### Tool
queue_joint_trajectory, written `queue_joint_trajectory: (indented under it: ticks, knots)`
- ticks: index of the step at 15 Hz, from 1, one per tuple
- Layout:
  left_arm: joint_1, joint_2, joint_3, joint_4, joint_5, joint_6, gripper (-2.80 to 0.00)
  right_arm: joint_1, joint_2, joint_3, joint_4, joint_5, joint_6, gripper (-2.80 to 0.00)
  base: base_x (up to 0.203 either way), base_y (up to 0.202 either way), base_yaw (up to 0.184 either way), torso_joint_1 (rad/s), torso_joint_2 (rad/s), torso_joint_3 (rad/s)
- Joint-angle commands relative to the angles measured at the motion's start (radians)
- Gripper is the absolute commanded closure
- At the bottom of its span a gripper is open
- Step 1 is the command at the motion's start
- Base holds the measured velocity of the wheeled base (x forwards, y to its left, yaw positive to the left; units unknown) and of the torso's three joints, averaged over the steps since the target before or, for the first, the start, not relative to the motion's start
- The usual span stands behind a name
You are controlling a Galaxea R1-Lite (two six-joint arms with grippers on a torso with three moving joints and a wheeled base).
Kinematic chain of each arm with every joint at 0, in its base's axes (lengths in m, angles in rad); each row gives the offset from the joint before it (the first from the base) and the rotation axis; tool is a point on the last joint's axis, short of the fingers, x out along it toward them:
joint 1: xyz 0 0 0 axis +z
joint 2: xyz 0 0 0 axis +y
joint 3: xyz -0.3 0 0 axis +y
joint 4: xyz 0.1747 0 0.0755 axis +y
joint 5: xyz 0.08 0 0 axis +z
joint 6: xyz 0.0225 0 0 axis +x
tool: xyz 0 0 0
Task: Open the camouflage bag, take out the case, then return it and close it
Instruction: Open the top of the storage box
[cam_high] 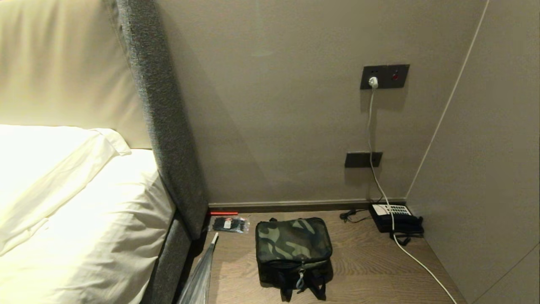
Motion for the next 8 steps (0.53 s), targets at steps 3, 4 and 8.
queue_joint_trajectory:
  ticks: [3,4,8]
  knots:
    - [0.0,-0.002,-0.001,0.004,0.001,-0.002,0.0,0.0,0.002,0.013,0.0,0.0,0.0,0.0,0.0,0.0,0.0,0.0,0.0,0.0]
    - [-0.001,-0.002,-0.001,0.003,0.001,0.003,0.0,0.0,0.002,0.014,0.0,0.0,0.0,0.0,0.0,0.0,0.0,0.0,0.0,0.0]
    - [0.0,-0.002,-0.001,0.004,0.002,0.002,0.0,0.0,0.002,0.012,0.0,0.0,0.0,0.0,0.0,0.0,0.0,0.001,0.0,-0.066]
